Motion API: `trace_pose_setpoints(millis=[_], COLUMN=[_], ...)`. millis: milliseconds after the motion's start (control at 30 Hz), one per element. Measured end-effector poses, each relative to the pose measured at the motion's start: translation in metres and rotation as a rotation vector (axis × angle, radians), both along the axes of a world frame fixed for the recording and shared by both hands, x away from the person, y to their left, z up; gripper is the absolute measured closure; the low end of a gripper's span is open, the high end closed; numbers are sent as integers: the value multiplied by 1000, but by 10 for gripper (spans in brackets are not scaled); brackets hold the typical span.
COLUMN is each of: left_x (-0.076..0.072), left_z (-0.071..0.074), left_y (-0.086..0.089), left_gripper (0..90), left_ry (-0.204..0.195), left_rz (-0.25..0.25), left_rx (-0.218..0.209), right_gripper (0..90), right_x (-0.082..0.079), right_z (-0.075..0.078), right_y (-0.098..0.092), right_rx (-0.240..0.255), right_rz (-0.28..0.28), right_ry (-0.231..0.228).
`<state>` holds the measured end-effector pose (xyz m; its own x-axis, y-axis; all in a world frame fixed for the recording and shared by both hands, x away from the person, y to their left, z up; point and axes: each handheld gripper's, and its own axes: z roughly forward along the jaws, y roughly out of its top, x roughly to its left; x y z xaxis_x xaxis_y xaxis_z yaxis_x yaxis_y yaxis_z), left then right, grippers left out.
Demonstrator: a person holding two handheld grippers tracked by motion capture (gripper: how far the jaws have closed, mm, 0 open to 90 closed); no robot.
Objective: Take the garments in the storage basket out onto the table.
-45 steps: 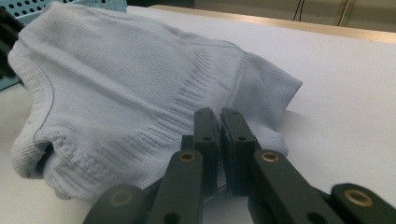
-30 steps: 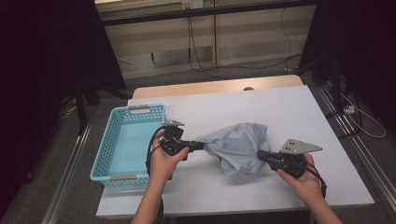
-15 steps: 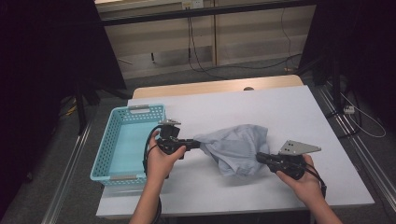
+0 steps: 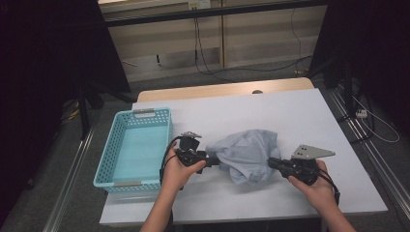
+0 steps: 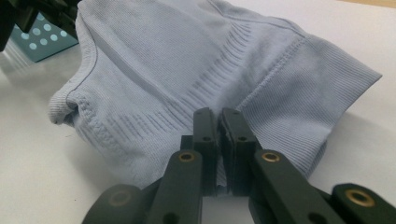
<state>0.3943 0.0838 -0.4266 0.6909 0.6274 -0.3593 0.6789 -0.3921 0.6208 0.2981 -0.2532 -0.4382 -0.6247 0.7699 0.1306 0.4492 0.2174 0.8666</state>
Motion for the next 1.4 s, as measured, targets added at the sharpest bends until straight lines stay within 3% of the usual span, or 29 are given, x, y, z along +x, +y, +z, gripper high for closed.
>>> trace_pose_setpoints(millis=[267,667,1000,1300,1400], left_x=[-1,1,4,4,4], left_z=[-11,-14,-18,-23,-23], left_y=[-12,-28,-44,-55,-56], left_gripper=[309,356,406,488,570], left_ry=[2,-19,-25,-29,-32], left_rz=[-24,-50,-85,-111,-115], left_rx=[8,-42,-59,-70,-74], right_gripper=[858,859,857,856,864], right_x=[-1,-9,-18,-22,-23], right_z=[0,1,-1,-3,-3], right_y=[0,-10,-20,-26,-27], right_rx=[-9,-12,-22,-31,-28], right_rz=[-4,-44,-73,-88,-94], right_ry=[7,12,22,36,38])
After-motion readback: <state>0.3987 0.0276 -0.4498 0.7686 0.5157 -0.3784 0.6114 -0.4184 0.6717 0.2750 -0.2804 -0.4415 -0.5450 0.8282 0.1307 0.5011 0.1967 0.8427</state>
